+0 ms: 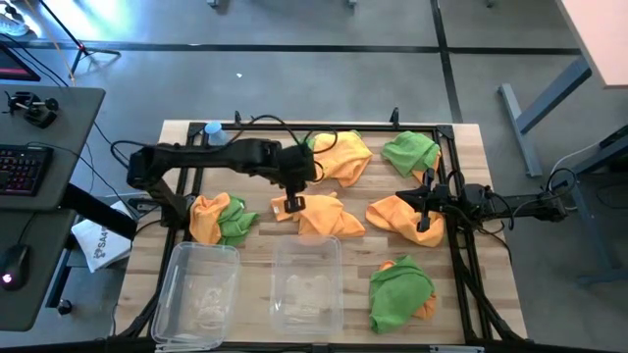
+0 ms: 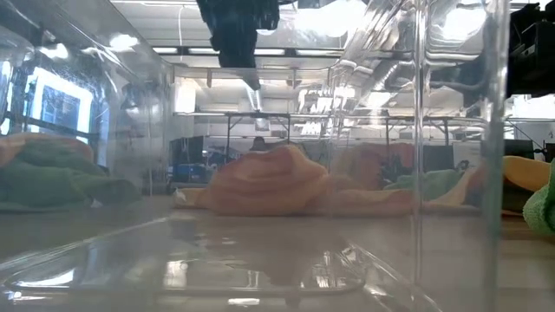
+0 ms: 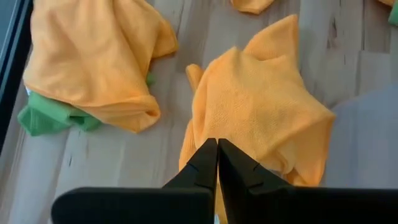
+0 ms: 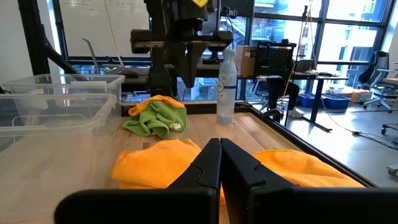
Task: Sort microfiber towel by color & place in baskets
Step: Put the orange towel into the right transparent bin
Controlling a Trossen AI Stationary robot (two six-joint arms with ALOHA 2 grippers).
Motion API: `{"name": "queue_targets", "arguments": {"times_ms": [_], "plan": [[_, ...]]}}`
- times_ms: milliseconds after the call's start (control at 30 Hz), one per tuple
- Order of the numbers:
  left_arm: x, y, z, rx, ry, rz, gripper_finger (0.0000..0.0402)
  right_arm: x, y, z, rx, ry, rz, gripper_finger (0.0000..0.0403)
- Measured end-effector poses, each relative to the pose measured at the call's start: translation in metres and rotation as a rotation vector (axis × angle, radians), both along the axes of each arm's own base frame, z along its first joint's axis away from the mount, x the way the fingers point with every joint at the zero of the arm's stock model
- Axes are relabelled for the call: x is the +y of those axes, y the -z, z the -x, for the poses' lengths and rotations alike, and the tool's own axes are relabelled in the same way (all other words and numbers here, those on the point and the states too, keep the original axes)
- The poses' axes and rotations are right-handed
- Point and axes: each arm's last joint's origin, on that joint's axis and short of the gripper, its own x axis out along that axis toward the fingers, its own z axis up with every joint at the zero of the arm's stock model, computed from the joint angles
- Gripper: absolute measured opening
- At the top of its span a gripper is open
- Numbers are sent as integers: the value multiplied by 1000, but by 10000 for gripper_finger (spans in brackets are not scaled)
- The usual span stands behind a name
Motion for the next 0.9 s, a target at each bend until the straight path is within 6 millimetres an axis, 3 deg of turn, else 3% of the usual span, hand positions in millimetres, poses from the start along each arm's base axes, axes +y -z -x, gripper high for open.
{"name": "queue_targets", "arguments": {"times_ms": [200, 667, 900], "plan": [[-1, 12, -7, 40, 4, 5, 9, 0, 0, 0, 0, 0, 0, 0], [0, 91, -43, 211, -37, 103, 98, 0, 0, 0, 0, 0, 0, 0], [1, 119, -51, 284, -32, 107, 89, 0, 0, 0, 0, 0, 0, 0]]}}
